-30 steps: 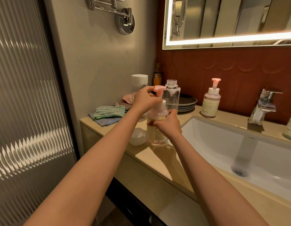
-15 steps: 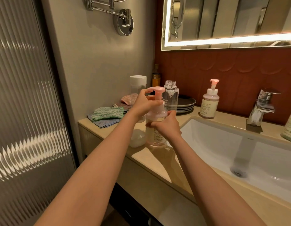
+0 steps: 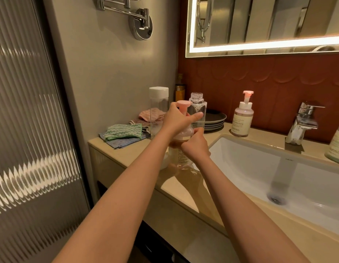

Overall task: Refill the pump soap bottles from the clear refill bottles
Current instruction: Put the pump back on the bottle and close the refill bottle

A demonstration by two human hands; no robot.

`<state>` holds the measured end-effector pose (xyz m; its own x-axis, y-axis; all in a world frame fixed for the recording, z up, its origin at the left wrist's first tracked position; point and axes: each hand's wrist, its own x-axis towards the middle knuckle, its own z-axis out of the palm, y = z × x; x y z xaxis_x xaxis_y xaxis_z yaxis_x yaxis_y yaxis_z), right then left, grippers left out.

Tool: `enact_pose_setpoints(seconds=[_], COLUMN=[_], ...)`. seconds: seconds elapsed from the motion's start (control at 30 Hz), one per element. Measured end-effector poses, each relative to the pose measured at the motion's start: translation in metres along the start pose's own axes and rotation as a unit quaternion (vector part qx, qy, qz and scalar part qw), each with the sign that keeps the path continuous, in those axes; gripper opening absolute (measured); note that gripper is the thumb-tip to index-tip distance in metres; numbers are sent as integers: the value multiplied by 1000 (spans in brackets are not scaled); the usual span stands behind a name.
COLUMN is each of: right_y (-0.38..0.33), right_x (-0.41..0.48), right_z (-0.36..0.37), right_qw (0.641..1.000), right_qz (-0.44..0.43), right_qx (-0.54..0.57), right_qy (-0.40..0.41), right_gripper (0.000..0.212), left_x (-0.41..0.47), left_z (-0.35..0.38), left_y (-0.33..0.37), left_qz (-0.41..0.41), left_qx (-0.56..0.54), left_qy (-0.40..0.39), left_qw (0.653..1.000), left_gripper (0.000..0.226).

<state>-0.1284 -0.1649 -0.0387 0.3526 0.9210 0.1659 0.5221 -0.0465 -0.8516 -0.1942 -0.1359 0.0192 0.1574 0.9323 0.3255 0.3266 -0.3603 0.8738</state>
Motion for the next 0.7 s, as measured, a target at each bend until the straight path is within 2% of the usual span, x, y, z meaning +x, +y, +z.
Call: enact_pose_setpoints(seconds=[0.13, 0.27, 0.33, 0.53, 0.7], right_y=[1, 2, 3, 3, 3], right_x=[0, 0, 0, -1, 0], right_z=[0, -1, -1, -1, -1], right_qw=[1000, 1000, 1000, 1000, 1000], right_qz=[-4, -11, -17, -18, -11], right_qx=[3, 4, 9, 21, 25], right_qy=[-3, -2, 0, 3, -5], right_gripper=[73, 72, 71, 74, 73], left_x=[-1, -5, -7, 0, 0], left_z=[-5, -17, -23, -28, -16], left_y=[-9, -17, -20, -10, -10], left_qz=[16, 35, 37, 11, 41], left_qx=[-23, -27, -38, -46, 34], left_qy=[-11, -2, -5, -92, 4], left_qw=[1000, 999, 999, 995, 999], left_gripper=[64, 76, 74, 65, 90])
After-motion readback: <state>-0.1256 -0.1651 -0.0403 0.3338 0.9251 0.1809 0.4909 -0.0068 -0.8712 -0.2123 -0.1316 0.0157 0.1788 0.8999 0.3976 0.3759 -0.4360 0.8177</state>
